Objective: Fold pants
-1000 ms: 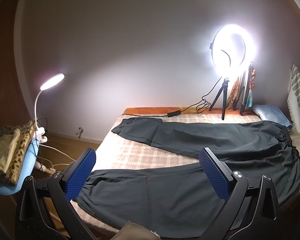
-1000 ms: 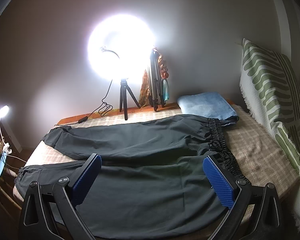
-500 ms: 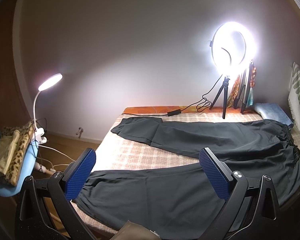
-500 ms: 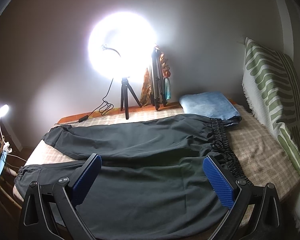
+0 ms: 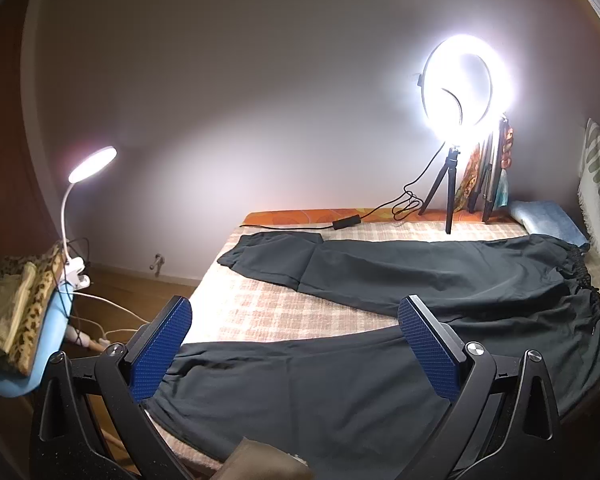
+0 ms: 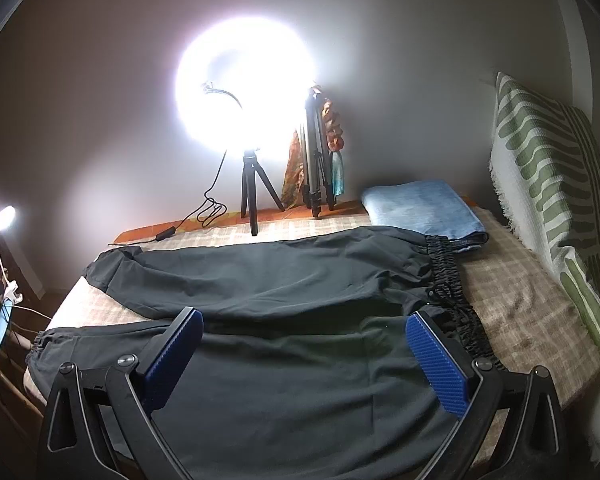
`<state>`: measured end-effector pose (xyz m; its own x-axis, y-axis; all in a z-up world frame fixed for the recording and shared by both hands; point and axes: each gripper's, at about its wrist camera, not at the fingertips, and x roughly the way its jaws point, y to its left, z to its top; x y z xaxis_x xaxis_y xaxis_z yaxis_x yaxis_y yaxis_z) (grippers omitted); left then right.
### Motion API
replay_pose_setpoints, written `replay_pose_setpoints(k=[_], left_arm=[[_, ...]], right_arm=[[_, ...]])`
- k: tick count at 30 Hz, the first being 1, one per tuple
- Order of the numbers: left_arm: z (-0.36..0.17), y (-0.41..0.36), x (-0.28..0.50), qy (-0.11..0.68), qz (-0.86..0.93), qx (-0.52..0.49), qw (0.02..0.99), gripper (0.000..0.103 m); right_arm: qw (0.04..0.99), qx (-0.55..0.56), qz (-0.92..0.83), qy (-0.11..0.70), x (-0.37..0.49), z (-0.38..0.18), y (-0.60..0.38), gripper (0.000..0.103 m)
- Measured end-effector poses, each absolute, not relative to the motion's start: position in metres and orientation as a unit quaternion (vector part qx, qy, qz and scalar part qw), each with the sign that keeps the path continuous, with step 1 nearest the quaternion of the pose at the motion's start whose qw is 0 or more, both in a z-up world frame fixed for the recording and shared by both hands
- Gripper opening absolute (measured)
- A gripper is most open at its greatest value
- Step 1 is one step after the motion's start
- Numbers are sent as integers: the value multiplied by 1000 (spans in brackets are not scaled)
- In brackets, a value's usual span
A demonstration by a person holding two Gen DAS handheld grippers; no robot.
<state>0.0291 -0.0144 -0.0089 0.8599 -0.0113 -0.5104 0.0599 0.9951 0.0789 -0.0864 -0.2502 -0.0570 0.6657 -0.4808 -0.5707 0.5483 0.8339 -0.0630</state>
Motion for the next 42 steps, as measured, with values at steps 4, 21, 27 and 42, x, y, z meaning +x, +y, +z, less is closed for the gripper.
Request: replay_pose_setpoints(k=[4,21,27,42], left_arm=[[-12,-14,32,267,-17,45,962,103],[-63,28,123,351,-23,-1,936,95],[-89,51,199,391,-26,-54,919,79],[-166,58,323,473,17,-155,867,57]], right_arm=[[911,57,-278,299,-82,-59,-253,103],[935,-11,-189,301,6,-65,-291,103],[924,-31,-116,363,91,-90,-320,103],[852,-69,-62,515,253,-212,-389,102]])
